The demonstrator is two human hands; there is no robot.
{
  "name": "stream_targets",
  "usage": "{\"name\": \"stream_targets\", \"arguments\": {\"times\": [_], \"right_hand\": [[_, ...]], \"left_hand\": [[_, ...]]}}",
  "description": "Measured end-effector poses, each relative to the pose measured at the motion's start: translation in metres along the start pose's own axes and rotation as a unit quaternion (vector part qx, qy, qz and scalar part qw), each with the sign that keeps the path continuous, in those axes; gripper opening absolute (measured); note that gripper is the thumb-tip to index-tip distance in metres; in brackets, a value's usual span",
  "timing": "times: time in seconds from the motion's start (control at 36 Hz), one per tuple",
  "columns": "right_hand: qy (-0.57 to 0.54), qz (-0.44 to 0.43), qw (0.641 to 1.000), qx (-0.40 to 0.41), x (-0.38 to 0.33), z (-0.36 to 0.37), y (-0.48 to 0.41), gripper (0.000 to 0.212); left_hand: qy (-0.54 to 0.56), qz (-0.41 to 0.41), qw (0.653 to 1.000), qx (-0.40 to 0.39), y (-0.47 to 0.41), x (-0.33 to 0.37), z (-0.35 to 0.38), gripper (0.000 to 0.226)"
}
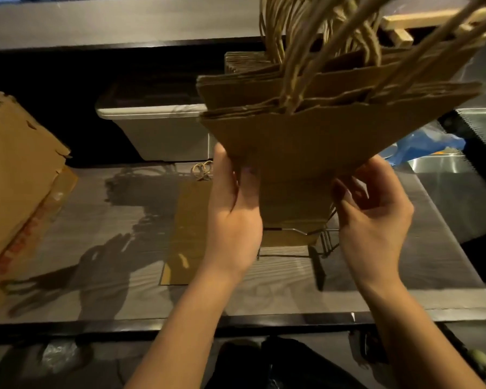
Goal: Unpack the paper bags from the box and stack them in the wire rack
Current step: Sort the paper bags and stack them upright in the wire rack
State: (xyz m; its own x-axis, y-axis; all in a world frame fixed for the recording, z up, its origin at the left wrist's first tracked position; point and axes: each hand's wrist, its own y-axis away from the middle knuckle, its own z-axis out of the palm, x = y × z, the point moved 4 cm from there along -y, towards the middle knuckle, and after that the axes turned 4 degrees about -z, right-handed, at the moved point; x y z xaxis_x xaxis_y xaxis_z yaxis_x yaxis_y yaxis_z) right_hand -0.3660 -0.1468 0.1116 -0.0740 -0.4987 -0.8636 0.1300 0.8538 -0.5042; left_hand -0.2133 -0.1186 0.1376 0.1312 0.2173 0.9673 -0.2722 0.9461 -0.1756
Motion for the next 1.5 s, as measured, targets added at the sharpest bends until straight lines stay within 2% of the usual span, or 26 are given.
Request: {"name": "stream_targets", "arguments": {"times": [0.14, 0.25, 0.33, 0.42, 0.53, 0.67, 0.81, 0.94, 1.06, 1.31, 1.5], "right_hand": [[0.102, -0.037, 0.994, 0.010, 0.014, -0.008, -0.002, 0.055], [0.185, -0.074, 0.980, 0.015, 0.036, -0.014, 0.008, 0.066], [0.219, -0.074, 0.973, 0.019, 0.046, -0.015, 0.017, 0.077], [0.234, -0.071, 0.969, 0.031, 0.054, -0.016, 0.024, 0.077], [0.214, -0.049, 0.975, 0.034, 0.060, -0.018, 0.024, 0.087], [0.104, 0.038, 0.994, 0.016, 0.065, -0.015, 0.028, 0.093], [0.024, 0.103, 0.994, -0.008, 0.065, -0.017, 0.023, 0.098], [-0.010, 0.096, 0.995, -0.026, 0.060, -0.016, 0.019, 0.093], [-0.003, 0.063, 0.997, -0.040, 0.051, -0.011, 0.019, 0.089], [0.028, 0.075, 0.994, -0.072, 0.058, -0.008, 0.026, 0.096], [0.044, 0.063, 0.993, -0.088, 0.053, -0.008, 0.037, 0.089]], "left_hand": [[-0.048, -0.048, 0.998, -0.019, -0.002, -0.023, 0.008, 0.030], [-0.089, -0.101, 0.991, -0.027, 0.004, -0.050, 0.007, 0.049], [-0.115, -0.123, 0.985, -0.029, 0.009, -0.063, 0.006, 0.054], [-0.118, -0.146, 0.982, -0.032, 0.012, -0.069, 0.006, 0.055], [-0.132, -0.151, 0.979, -0.043, 0.011, -0.073, 0.008, 0.058], [-0.144, -0.151, 0.977, -0.051, 0.007, -0.082, 0.009, 0.067], [-0.145, -0.175, 0.972, -0.053, 0.009, -0.088, 0.010, 0.077], [-0.135, -0.174, 0.973, -0.065, 0.009, -0.089, 0.016, 0.084], [-0.120, -0.171, 0.976, -0.065, 0.009, -0.084, 0.020, 0.083], [-0.125, -0.204, 0.970, -0.052, 0.014, -0.093, 0.010, 0.082], [-0.129, -0.235, 0.962, -0.057, 0.025, -0.099, 0.005, 0.080]]}}
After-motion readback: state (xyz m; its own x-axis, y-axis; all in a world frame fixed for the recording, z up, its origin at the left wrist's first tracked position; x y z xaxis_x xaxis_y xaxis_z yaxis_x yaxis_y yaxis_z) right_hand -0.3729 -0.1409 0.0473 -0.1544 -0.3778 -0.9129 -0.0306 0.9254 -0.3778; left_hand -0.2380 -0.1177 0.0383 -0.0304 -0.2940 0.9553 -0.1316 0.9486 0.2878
